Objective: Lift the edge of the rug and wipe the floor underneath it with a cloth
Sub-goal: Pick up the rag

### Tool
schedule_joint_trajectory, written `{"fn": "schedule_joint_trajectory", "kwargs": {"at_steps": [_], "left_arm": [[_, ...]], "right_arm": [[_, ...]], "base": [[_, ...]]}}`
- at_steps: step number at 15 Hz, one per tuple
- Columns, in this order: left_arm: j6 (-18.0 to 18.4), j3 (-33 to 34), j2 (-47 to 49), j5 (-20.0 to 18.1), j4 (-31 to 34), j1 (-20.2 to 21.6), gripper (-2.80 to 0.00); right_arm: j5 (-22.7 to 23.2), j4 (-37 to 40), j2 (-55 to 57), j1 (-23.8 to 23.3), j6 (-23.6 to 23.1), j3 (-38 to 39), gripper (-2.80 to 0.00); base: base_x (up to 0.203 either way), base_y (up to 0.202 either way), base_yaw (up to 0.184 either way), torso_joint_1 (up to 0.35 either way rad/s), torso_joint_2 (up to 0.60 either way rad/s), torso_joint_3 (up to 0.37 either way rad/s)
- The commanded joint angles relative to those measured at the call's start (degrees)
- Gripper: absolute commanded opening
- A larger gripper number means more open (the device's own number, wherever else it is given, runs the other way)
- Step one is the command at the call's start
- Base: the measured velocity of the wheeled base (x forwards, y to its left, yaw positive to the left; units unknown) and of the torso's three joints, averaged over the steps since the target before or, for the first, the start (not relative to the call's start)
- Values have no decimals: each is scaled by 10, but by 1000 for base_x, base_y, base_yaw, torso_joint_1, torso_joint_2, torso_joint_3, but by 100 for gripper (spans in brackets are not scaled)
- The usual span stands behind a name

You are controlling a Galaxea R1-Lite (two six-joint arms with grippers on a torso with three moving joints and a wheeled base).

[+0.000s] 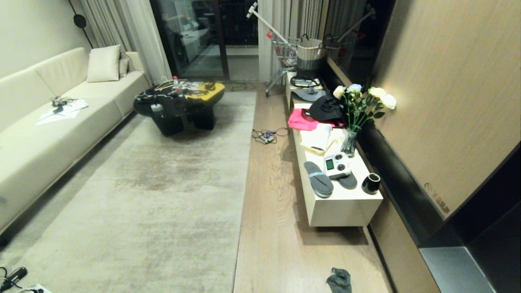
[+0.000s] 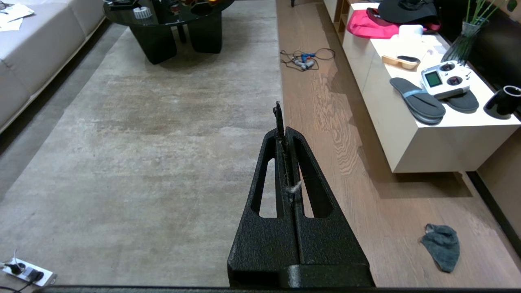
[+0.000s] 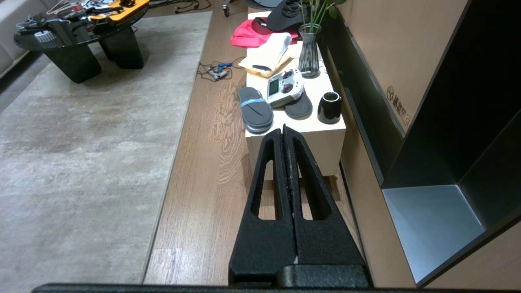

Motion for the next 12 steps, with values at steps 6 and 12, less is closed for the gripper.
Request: {"fn": "schedule_joint_trajectory", "kwargs": {"at_steps": [6,12], "left_arm": [[0,0,1,0,0,0,-280],[1,0,1,-1,0,0,-280]], "right_arm": [[0,0,1,0,0,0,-280],[0,0,0,1,0,0,-280]], "base": [[0,0,0,0,0,0],[0,0,0,0,0,0]]}}
